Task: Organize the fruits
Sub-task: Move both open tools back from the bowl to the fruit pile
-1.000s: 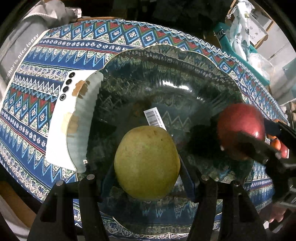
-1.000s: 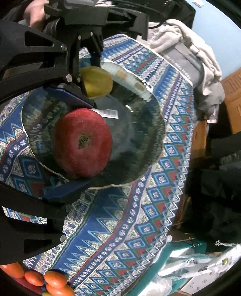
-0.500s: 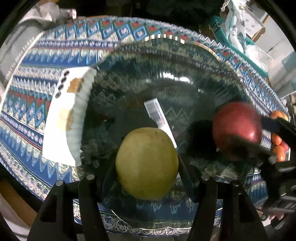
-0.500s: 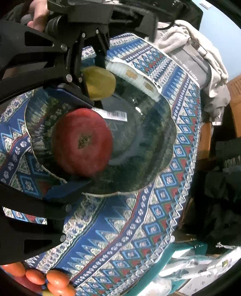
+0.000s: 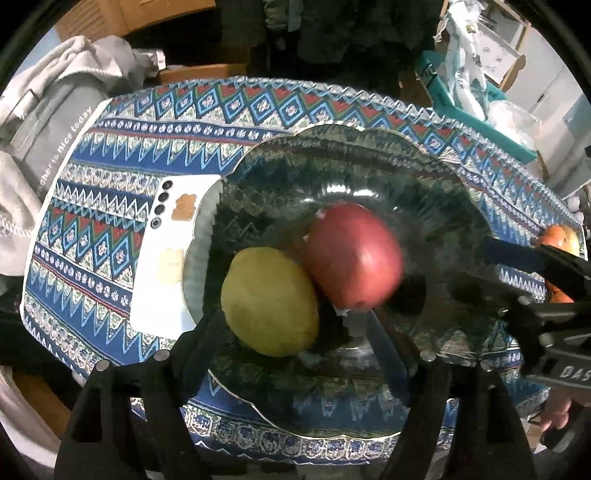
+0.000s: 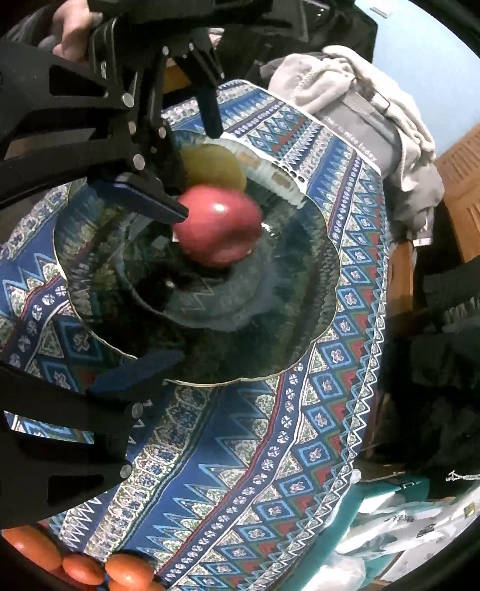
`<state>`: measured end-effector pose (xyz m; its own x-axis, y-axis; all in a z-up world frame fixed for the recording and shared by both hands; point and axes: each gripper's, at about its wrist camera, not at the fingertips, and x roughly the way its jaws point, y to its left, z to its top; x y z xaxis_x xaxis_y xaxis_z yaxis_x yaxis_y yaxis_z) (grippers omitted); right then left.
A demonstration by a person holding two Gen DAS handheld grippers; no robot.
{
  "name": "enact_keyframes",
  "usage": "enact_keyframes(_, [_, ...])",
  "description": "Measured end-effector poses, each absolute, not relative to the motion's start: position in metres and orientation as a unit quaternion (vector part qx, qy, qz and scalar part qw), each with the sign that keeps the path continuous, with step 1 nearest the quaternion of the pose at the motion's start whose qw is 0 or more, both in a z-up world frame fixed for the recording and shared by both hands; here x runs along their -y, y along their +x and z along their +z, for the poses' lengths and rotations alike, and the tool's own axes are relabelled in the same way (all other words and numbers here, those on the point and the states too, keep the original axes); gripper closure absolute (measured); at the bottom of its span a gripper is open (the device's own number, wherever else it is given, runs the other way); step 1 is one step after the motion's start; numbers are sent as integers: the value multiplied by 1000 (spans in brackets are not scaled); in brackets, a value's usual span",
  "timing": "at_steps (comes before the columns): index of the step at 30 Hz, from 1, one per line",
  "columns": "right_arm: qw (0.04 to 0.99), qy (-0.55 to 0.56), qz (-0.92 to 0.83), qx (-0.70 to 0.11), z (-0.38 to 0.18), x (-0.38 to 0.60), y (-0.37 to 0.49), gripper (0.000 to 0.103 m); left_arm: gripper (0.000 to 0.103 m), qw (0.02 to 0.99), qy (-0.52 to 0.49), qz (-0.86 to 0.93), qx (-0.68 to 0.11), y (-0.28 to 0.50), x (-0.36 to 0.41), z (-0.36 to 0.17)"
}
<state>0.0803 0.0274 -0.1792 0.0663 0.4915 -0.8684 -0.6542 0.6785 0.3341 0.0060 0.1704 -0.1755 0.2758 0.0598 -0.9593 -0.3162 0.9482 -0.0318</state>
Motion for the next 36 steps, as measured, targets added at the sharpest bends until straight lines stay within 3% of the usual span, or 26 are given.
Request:
enact_keyframes(15, [770,-68,354,-526,-138,21,80,30,23,811,-104,93,-568,15,-144,-155])
enact_keyframes(36, [827,-62,236,-506,-105,153,81,21,23,842,-55,-3,-537,38,-35,-110])
